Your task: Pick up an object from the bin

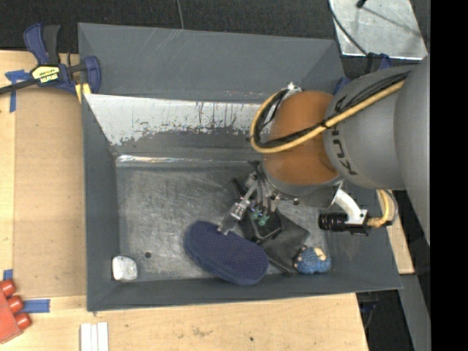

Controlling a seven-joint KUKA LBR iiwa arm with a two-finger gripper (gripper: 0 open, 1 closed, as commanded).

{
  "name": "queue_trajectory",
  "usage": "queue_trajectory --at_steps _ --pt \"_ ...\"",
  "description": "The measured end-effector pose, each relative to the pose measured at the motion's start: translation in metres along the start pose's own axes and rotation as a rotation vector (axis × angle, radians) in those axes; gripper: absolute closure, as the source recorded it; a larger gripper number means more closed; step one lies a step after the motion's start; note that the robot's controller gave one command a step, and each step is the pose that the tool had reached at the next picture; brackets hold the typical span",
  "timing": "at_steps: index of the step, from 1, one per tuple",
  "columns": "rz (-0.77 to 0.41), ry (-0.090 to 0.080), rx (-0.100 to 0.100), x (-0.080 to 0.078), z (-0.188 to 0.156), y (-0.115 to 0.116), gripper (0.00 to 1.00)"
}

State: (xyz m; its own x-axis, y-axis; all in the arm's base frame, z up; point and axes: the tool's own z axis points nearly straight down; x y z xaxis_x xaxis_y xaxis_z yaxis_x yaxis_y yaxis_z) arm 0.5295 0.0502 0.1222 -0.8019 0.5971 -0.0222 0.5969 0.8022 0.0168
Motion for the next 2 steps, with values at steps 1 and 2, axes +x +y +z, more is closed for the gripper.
queue_trajectory --at_steps 1,2 --pt "-0.145 -0.015 -0.015 -0.007 0.010 0.008 0.00" --pt "-0.066 0.017 0.012 -0.019 -0.025 0.006 0.00"
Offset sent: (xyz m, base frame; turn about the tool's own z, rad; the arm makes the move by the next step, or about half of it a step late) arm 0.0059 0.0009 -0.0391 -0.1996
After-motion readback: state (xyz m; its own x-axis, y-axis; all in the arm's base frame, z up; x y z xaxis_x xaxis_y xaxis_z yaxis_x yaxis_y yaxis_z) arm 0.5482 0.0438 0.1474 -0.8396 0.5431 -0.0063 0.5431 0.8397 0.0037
